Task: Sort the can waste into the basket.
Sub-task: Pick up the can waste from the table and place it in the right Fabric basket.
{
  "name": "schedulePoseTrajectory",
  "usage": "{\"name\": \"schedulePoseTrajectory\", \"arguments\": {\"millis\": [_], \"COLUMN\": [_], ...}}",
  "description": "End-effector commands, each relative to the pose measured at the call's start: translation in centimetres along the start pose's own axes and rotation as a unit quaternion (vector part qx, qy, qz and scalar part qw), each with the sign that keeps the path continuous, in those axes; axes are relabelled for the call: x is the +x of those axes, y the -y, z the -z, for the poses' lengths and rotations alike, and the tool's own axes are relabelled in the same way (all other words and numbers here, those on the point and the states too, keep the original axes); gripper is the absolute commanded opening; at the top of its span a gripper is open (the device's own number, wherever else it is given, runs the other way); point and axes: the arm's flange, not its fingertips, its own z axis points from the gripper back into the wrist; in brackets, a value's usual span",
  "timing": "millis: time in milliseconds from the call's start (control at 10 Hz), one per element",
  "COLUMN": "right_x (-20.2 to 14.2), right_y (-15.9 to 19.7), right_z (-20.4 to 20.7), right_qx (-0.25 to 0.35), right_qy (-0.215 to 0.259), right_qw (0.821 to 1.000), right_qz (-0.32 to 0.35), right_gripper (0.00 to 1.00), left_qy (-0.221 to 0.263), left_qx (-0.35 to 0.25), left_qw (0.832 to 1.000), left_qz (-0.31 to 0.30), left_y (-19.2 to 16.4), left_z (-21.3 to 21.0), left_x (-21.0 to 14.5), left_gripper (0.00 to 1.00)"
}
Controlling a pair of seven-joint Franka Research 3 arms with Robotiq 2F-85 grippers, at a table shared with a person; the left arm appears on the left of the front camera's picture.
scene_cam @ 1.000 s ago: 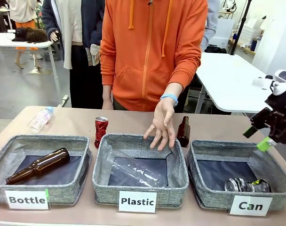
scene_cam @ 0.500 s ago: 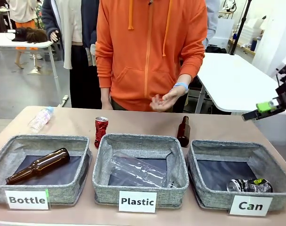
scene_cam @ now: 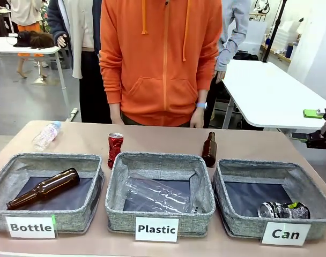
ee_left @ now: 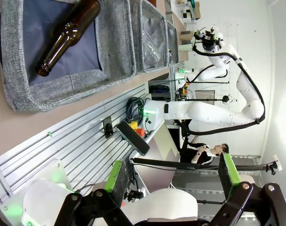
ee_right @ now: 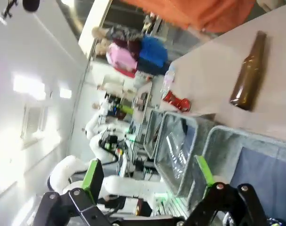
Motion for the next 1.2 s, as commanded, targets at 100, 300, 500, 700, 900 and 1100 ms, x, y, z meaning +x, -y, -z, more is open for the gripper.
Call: {"name": "schedulePoseTrajectory", "arguments": {"millis": [100, 300, 500, 700, 900, 1100], "right_x": [0.19, 0.19, 0.19, 0.19, 0.19, 0.19], "right_y": [-1.06, -1.06, -1.06, -1.06, -1.06, -1.06], "right_z": [1.01, 1.01, 1.01, 1.01, 1.01, 1.01], "right_qx": [0.008, 0.008, 0.008, 0.008, 0.008, 0.008], "right_qy": [-0.030, -0.030, -0.030, -0.030, -0.030, -0.030], "right_qw": [0.999, 0.999, 0.999, 0.999, 0.999, 0.999], "right_qz": [-0.012, -0.012, -0.012, -0.012, -0.012, -0.012], "right_gripper": [1.00, 1.00, 1.00, 1.00, 1.00, 1.00], "left_qy": [-0.003, -0.003, -0.003, -0.003, -0.003, -0.003], "left_qx": [-0.005, -0.005, -0.005, -0.005, -0.005, -0.005], "left_qw": [1.000, 1.000, 1.000, 1.000, 1.000, 1.000], "left_qz": [0.000, 0.000, 0.000, 0.000, 0.000, 0.000], "left_y": [0.19, 0.19, 0.19, 0.19, 0.19, 0.19], "left_z": [-0.13, -0.13, -0.13, -0.13, -0.13, -0.13], "left_x": [-0.16, -0.16, -0.16, -0.16, -0.16, -0.16], "left_gripper": [1.00, 1.00, 1.00, 1.00, 1.00, 1.00]}}
